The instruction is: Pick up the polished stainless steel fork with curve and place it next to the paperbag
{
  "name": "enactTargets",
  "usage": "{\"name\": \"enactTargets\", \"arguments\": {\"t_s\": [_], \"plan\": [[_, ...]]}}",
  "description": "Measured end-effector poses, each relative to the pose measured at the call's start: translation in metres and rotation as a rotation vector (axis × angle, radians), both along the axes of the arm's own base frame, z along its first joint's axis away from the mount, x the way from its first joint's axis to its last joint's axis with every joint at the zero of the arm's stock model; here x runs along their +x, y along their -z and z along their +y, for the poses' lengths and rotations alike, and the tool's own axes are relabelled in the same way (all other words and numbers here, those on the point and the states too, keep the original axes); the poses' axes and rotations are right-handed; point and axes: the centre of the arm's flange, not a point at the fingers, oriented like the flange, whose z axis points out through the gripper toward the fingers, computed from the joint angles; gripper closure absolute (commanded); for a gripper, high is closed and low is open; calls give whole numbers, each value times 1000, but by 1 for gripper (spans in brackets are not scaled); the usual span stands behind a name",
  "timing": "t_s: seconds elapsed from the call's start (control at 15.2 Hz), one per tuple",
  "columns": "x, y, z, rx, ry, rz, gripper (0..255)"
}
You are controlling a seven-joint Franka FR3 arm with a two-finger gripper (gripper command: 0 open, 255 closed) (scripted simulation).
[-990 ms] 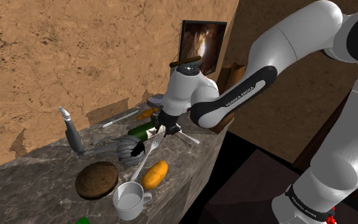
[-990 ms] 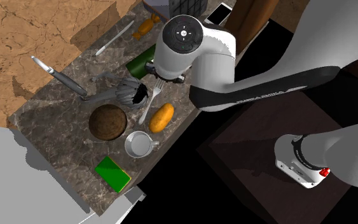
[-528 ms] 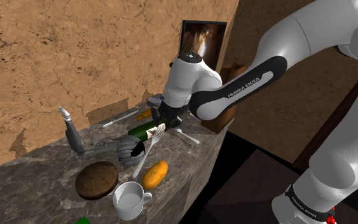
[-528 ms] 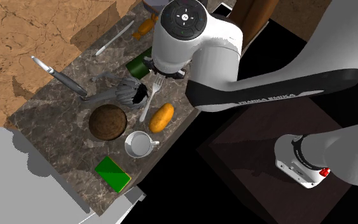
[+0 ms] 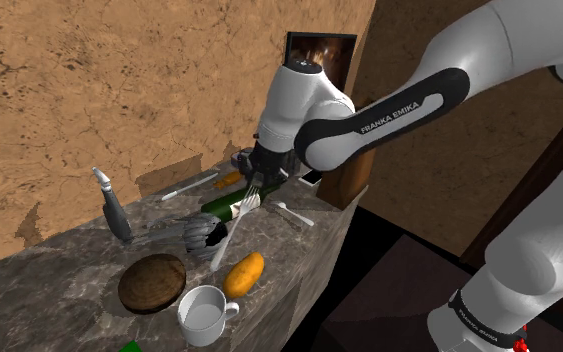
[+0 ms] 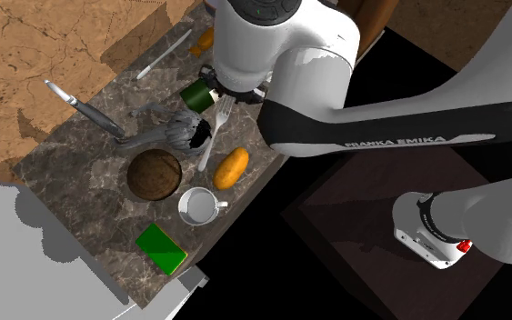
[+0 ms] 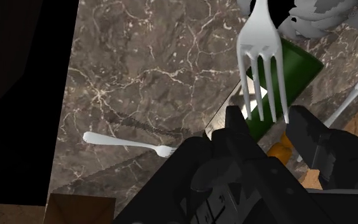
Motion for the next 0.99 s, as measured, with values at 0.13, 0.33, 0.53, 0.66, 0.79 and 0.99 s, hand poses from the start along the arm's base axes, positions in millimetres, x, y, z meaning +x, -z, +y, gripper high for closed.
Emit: {"name": "enactTargets", "arguments": {"t_s": [0.13,0.33,0.53,0.66,0.79,0.99], "plan": [[0,-10,-1,0,0,0,255],[-1,-26,-1,0,0,0,255],[0,-42,0,0,0,0,255],[-1,-53,0,0,0,0,255],[-1,-63,1,0,0,0,255],[-1,-79,0,0,0,0,255]]}}
